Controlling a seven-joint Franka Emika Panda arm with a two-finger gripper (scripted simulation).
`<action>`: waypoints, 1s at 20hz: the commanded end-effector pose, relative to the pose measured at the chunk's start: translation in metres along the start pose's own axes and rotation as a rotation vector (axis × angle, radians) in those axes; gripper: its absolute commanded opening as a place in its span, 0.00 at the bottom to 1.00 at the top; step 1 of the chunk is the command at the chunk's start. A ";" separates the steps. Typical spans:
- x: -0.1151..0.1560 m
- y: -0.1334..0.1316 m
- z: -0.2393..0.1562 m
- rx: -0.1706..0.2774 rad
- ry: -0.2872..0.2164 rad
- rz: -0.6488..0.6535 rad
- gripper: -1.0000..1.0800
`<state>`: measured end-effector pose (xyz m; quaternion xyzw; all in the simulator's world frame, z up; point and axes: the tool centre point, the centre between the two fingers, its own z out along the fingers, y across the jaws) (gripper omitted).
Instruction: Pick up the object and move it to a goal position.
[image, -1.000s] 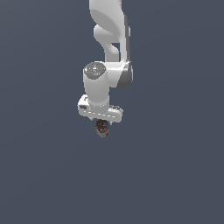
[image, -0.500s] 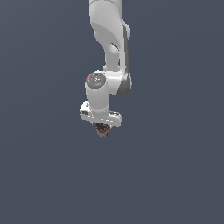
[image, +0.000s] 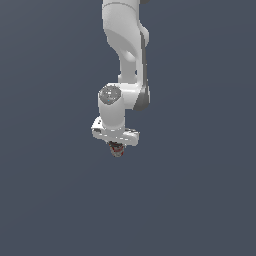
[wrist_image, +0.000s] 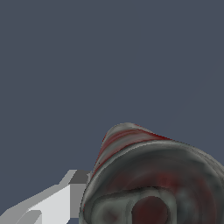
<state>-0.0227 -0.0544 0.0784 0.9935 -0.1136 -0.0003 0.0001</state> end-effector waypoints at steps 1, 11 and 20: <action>0.001 0.000 0.001 0.000 0.001 0.000 0.00; -0.002 -0.003 -0.009 0.000 0.001 0.000 0.00; -0.015 -0.020 -0.059 0.000 0.001 0.000 0.00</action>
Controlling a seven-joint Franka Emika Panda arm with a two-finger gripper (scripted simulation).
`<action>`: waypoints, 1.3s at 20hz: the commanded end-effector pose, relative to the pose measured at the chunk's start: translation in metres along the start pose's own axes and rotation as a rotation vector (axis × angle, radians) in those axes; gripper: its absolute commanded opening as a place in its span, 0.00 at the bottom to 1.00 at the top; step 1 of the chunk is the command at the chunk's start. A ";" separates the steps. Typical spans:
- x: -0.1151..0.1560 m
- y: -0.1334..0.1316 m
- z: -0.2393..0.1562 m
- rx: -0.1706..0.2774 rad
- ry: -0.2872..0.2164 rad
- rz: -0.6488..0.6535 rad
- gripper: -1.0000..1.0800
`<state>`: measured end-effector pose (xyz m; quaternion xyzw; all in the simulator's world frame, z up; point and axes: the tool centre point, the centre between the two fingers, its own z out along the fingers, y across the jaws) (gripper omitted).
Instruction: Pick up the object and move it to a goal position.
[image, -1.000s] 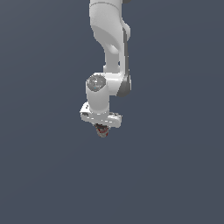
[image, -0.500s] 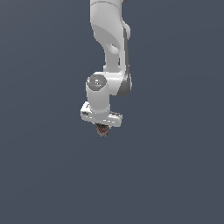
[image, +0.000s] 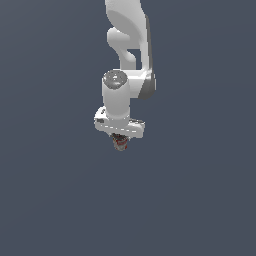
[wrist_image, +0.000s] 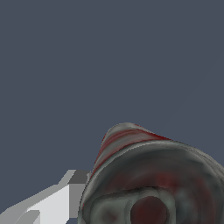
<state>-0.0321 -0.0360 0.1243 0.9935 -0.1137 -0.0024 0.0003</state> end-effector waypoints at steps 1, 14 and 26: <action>-0.004 -0.007 -0.022 0.001 0.005 0.000 0.00; -0.038 -0.054 -0.163 -0.001 0.005 0.000 0.00; -0.065 -0.096 -0.285 -0.001 0.005 0.000 0.00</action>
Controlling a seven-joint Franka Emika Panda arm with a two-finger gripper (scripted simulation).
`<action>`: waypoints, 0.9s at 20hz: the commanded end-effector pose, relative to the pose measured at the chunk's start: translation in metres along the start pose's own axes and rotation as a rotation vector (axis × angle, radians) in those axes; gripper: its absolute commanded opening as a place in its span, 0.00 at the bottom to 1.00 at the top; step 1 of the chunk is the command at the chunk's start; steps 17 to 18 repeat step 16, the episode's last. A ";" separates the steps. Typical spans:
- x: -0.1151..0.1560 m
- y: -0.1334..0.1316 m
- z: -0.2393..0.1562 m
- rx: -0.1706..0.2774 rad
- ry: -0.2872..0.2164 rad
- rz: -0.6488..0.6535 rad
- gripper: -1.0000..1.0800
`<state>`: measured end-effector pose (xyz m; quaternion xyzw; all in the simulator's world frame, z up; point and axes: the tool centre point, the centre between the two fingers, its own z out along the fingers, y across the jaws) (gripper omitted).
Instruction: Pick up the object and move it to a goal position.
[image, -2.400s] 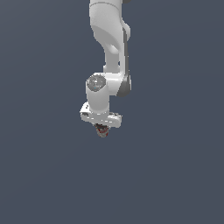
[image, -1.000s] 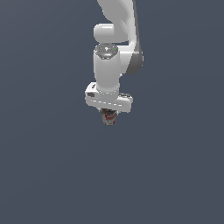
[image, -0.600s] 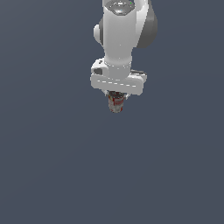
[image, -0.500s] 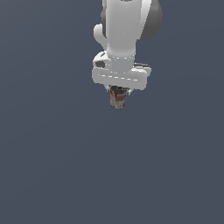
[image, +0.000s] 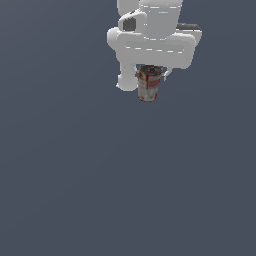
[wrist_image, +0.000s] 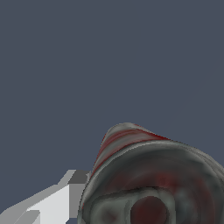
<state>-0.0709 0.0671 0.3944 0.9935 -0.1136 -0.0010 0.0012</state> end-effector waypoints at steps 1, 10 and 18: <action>-0.004 -0.007 -0.023 0.001 0.002 0.000 0.00; -0.011 -0.024 -0.067 0.002 0.002 0.000 0.00; -0.011 -0.026 -0.074 0.003 0.002 0.000 0.00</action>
